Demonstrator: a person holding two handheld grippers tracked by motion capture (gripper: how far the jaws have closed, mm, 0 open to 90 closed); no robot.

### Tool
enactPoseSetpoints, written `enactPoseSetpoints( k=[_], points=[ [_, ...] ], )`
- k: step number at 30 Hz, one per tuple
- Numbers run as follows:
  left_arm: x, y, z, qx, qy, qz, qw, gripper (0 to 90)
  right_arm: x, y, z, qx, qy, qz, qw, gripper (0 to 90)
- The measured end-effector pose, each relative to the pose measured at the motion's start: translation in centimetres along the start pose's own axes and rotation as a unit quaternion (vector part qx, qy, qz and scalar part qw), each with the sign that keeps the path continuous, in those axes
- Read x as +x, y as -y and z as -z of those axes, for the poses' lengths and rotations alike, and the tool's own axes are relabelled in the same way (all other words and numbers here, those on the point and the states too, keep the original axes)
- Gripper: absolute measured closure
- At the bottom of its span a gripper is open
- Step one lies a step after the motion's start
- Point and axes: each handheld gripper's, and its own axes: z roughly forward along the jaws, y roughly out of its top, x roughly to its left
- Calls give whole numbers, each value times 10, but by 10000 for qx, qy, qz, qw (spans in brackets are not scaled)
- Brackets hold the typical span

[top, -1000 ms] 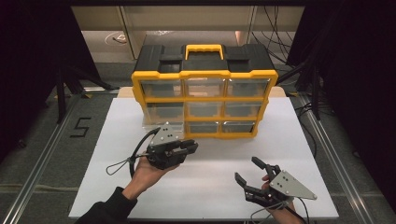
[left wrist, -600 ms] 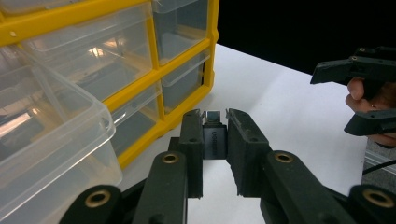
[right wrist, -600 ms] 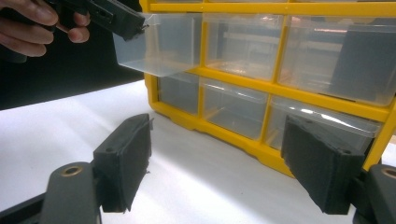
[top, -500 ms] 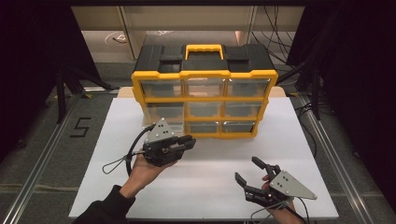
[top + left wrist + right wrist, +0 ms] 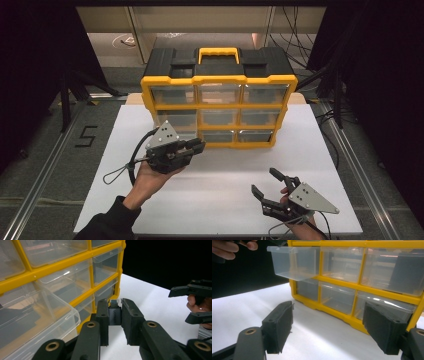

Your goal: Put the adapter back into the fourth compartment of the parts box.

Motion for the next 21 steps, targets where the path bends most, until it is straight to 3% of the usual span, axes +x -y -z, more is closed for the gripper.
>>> enactPoseSetpoints(
  k=[21],
  points=[
    [13, -8, 11, -226, -223, 129, 9994, 760, 0, 0, 0, 7, -3, -1, 10000, 254]
  ],
)
